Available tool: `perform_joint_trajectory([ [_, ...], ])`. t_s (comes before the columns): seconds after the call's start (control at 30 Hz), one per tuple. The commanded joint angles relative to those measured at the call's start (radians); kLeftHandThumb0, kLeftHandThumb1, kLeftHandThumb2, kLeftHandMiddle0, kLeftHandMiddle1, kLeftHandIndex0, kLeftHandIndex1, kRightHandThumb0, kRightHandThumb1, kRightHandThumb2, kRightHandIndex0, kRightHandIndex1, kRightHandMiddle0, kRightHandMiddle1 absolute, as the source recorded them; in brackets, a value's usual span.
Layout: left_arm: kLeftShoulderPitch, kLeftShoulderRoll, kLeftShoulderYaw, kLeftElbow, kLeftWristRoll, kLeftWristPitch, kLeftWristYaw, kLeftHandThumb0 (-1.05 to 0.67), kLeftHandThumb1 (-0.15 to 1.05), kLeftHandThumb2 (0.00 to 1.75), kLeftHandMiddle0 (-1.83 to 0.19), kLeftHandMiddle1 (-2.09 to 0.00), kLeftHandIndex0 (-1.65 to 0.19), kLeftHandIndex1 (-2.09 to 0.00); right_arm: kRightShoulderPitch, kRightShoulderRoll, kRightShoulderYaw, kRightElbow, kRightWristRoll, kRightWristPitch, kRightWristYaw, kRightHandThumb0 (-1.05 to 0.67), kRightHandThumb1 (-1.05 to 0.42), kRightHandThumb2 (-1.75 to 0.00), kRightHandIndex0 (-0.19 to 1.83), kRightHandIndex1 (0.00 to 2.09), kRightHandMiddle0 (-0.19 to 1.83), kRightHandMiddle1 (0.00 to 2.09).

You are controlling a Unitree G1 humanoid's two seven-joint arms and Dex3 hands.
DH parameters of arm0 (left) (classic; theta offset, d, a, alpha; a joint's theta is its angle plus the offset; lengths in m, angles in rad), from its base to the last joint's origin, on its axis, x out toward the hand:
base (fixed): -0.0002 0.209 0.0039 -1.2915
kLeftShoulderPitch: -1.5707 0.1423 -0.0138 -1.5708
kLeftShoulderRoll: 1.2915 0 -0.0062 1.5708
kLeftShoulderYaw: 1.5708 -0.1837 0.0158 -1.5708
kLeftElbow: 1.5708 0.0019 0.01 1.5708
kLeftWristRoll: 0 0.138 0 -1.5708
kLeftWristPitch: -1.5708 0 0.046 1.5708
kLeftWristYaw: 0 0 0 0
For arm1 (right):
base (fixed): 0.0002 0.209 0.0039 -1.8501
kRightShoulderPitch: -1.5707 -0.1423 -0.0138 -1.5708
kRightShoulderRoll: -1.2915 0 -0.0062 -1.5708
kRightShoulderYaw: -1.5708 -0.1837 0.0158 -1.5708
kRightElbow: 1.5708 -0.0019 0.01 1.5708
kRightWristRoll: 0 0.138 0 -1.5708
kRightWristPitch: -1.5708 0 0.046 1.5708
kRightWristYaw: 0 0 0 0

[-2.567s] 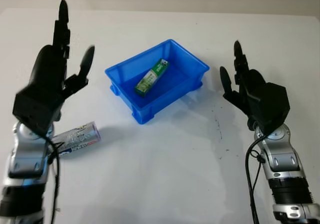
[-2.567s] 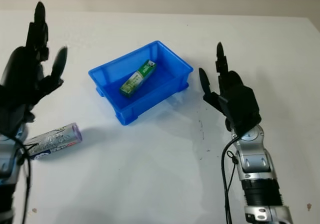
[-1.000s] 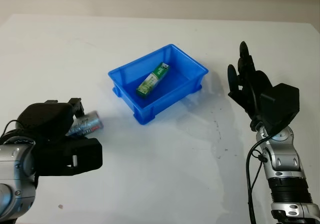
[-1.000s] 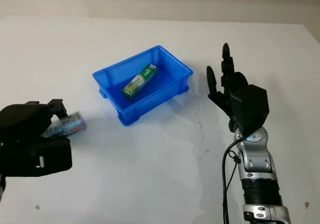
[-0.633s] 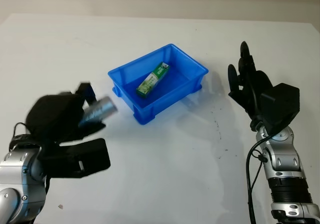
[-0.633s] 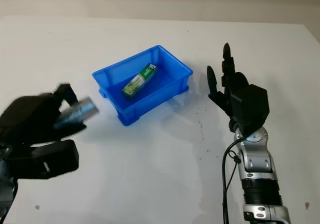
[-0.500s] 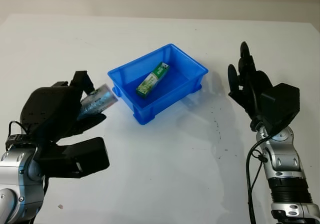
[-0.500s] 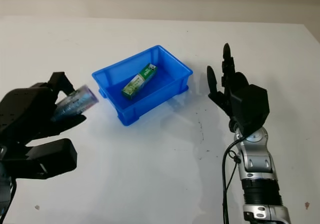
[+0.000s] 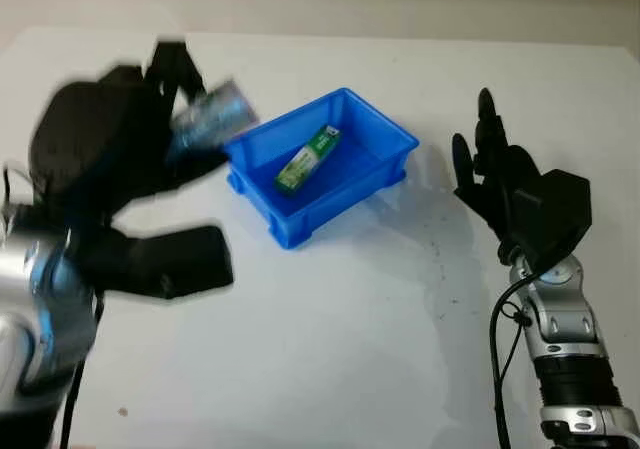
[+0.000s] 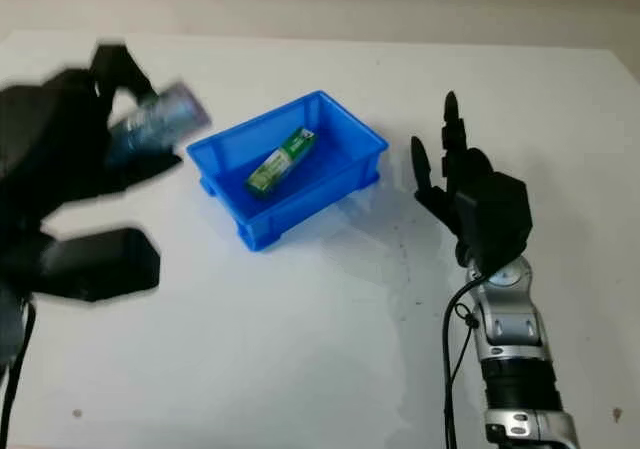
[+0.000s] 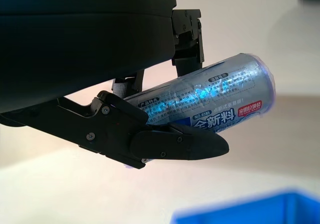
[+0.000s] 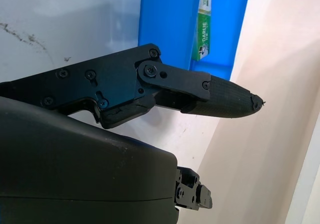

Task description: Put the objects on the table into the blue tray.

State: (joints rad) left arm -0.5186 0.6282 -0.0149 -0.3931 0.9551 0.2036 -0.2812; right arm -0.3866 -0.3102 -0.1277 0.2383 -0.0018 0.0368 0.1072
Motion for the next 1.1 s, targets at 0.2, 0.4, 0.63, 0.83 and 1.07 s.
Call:
perform_joint_trajectory([
  [0.2,-0.428,-0.133,-0.145,0.572,-0.2,-0.172,0.042,-0.42,1.05,0.43,-0.95,-2.09,-0.52,-2.09,-0.007,0.008,0.005,0.017,-0.006,-0.009,-0.007,-0.84,-1.05,-0.65,-0.19,0.0,-0.19,0.0],
  [0.4,-0.639,-0.258,-0.211,1.05,-0.26,-0.254,0.192,-0.43,1.05,0.48,-0.95,-2.09,-0.54,-2.09,-0.012,0.006,0.007,0.027,-0.015,-0.013,-0.011,-0.84,-1.05,-0.65,-0.19,0.0,-0.19,0.0],
  [0.63,-0.781,-0.396,-0.272,1.498,-0.315,-0.187,0.167,-0.41,1.05,0.43,-0.19,-1.79,0.02,-1.56,0.008,0.001,0.002,-0.015,-0.035,0.031,-0.03,-0.86,-1.05,-0.63,-0.19,0.0,-0.19,0.0],
  [0.83,-0.763,-0.379,-0.341,1.556,-0.319,-0.276,0.092,-0.56,1.05,0.38,0.13,-0.23,0.16,-0.13,0.032,0.006,-0.002,-0.044,-0.043,0.049,-0.042,-0.85,-1.05,-0.64,-0.19,0.0,-0.19,0.0],
  [1.07,-0.753,-0.355,-0.343,1.541,-0.355,-0.295,0.103,-0.65,1.05,0.44,0.19,0.0,0.19,0.0,0.029,0.013,0.004,-0.012,-0.038,0.022,-0.036,-0.86,-1.05,-0.65,-0.19,0.0,-0.19,0.0],
])
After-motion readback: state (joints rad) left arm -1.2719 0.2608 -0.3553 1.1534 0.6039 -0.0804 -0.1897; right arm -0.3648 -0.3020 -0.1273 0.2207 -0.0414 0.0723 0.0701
